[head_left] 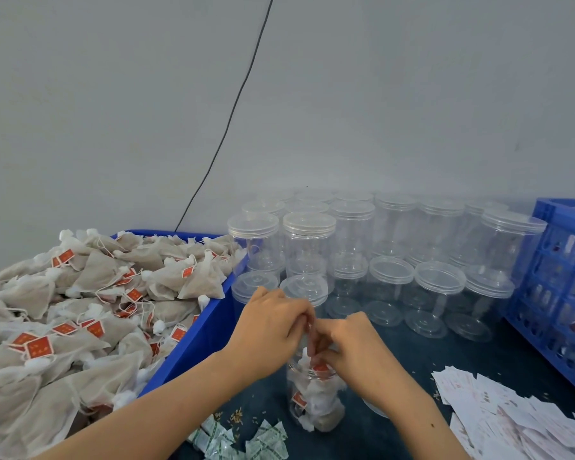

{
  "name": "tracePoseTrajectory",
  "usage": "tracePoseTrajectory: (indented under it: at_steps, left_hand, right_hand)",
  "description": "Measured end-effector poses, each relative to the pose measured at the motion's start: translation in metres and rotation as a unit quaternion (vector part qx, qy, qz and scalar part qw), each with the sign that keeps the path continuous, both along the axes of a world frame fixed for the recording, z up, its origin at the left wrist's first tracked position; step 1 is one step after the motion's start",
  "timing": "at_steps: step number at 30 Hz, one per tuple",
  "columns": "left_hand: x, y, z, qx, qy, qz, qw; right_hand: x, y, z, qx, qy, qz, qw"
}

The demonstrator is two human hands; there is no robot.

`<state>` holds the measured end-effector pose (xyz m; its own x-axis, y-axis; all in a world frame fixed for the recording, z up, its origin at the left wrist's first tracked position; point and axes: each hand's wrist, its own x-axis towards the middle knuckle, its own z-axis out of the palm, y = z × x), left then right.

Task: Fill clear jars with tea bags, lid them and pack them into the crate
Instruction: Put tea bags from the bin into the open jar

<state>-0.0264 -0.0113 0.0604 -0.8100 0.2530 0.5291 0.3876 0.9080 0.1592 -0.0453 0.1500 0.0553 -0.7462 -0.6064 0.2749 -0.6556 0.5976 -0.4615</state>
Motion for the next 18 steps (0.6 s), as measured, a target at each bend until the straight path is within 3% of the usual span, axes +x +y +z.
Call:
tracePoseTrajectory:
  at_steps: [5,9,12,18]
  left_hand:
    - [-0.005,-0.014,0.008,0.033,-0.062,0.095,0.993]
    - [-0.006,-0.023,0.006,-0.022,-0.202,0.154,0.967]
    - [-0.007,-0.024,0.000,-0.079,-0.294,0.150,0.941]
    - [-0.007,-0.019,-0.012,-0.125,-0.355,0.120,0.919]
  right_hand:
    - [-0.003,0.007,-0.001,0.125,0.016,0.005,0.992]
    - [0.001,0.006,0.005,0.099,0.019,0.015,0.995]
    - [0.002,0.008,0.007,0.060,0.059,-0.009,0.996]
    - [0.001,0.006,0.001,0.122,0.011,0.009,0.992]
